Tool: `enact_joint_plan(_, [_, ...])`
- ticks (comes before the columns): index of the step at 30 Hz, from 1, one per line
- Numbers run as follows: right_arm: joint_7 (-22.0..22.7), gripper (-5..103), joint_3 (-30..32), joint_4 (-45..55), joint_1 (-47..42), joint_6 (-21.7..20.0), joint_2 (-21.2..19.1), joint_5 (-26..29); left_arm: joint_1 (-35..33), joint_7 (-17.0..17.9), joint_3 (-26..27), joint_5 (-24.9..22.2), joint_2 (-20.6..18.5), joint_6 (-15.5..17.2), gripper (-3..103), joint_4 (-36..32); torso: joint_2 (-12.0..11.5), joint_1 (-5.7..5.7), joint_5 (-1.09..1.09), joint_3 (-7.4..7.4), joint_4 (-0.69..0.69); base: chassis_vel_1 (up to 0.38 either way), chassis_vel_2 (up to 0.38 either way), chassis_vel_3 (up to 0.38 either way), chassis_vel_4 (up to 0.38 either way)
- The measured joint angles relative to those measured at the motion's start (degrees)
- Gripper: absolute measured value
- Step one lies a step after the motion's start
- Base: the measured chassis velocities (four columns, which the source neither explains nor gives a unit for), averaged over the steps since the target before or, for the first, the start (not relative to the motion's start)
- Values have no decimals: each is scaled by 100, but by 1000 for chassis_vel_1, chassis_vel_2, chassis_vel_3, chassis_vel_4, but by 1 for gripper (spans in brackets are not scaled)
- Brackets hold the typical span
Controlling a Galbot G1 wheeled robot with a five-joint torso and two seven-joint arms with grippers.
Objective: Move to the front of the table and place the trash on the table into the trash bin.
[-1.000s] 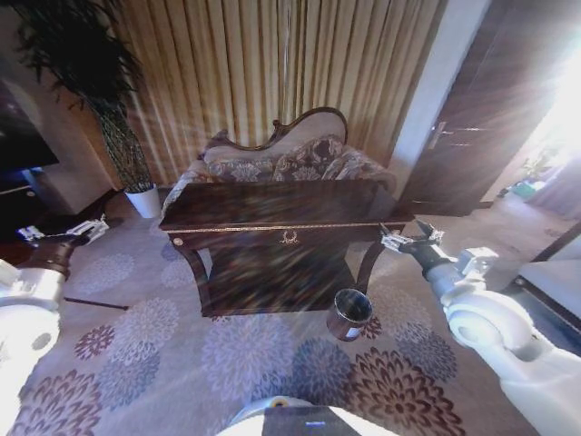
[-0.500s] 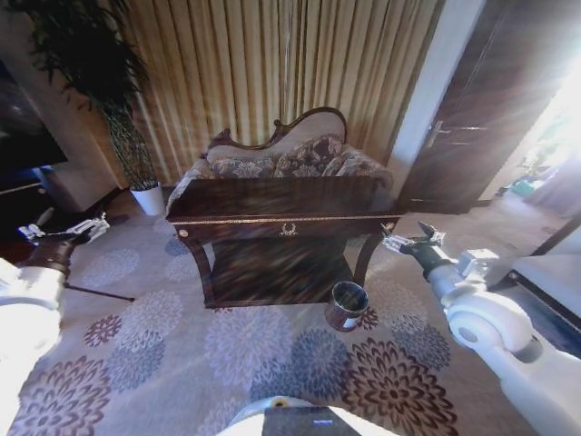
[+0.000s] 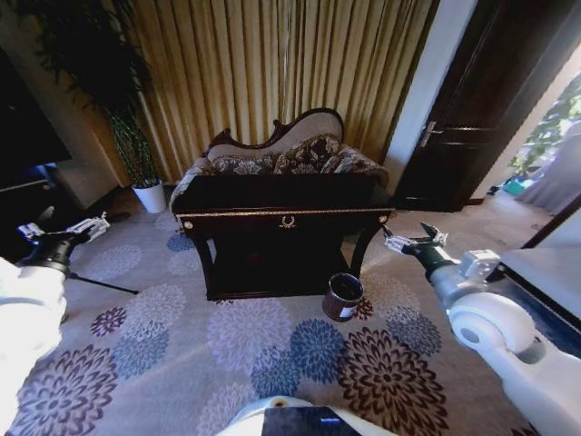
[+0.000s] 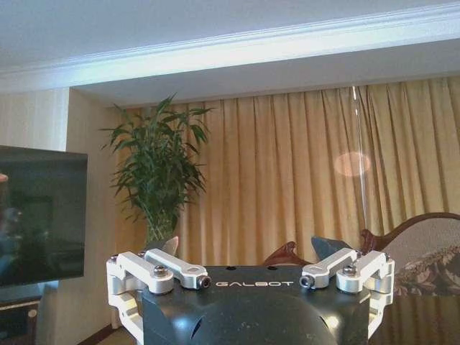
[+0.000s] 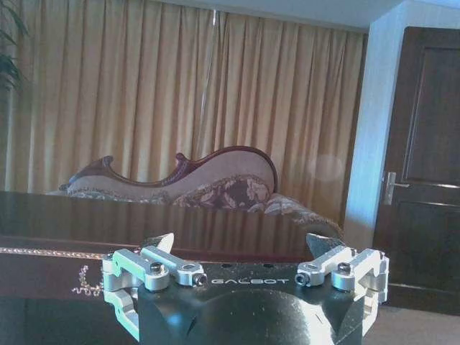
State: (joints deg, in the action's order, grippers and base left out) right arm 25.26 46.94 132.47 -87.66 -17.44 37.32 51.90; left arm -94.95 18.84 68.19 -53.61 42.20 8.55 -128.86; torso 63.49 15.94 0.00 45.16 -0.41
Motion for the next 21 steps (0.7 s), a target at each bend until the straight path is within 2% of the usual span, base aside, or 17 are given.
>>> enact_joint_plan(21, [-8, 100, -41, -125, 56, 24, 28, -13, 15, 1, -42, 4, 28, 0, 100, 22, 0, 1, 0, 0, 0, 112, -115, -125, 118])
